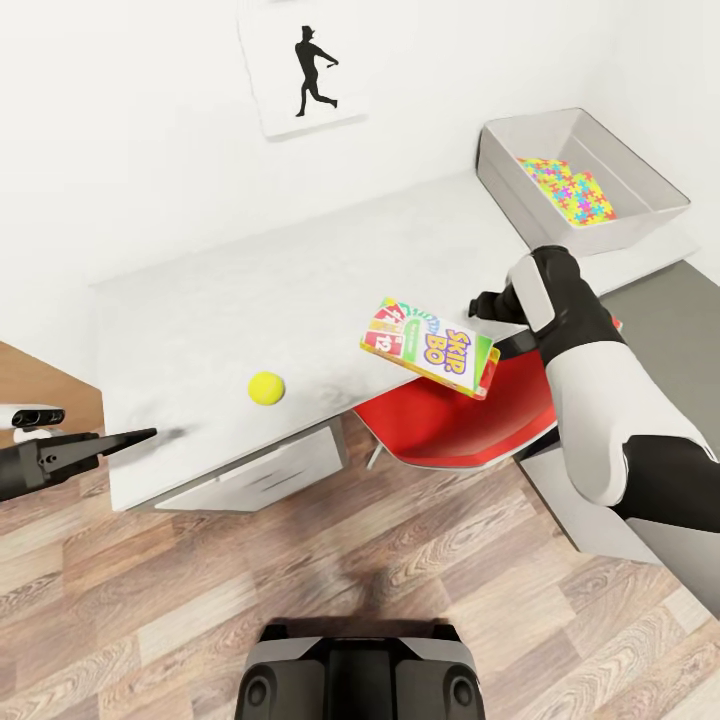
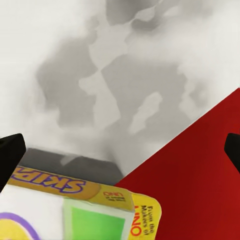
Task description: Put all the toys in the child's room - the three board games (two on the bed and one on the table), the two jigsaw puzzles on the table, and the tennis ball on the table - inside the toy box on the table in the child's room.
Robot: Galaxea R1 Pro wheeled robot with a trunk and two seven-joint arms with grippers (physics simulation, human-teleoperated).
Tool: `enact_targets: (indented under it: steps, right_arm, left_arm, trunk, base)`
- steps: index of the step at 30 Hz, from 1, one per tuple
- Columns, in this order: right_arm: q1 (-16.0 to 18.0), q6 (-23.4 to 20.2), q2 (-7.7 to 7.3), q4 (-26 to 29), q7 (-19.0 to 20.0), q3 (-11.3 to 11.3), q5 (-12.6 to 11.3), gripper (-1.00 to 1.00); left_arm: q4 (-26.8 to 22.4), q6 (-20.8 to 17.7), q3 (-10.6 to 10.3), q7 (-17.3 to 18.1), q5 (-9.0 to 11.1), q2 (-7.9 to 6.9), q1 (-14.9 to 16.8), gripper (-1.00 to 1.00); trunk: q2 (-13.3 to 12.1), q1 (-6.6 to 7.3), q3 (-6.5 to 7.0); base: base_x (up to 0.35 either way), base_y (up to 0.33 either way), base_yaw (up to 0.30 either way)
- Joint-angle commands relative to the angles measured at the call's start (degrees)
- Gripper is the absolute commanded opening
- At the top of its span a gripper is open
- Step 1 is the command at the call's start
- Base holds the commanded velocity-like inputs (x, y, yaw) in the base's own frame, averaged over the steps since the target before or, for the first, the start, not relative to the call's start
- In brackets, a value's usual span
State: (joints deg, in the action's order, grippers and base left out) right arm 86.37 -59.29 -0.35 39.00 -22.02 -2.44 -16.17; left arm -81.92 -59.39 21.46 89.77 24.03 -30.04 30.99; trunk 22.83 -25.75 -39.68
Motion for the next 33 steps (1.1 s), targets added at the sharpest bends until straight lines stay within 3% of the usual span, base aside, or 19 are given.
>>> enact_targets:
  steps: [1,33]
  right_arm:
    - [0.0,-0.1,0.0,-0.1,-0.5,0.0,-0.6,1.0]
    - [0.0,-0.2,-0.09,-0.4,-0.5,-0.1,-0.6,1.0]
  left_arm:
    - [0.0,-0.6,0.0,0.2,0.0,-0.02,0.0,1.0]
    - [0.0,-0.6,0.0,0.2,-0.3,-0.01,0.0,1.0]
  trunk:
    - [0.1,-0.03,-0.07]
    - [0.1,-0.03,-0.07]
  base:
    - [0.0,0.0,0.0]
    - [-0.02,0.037,0.0]
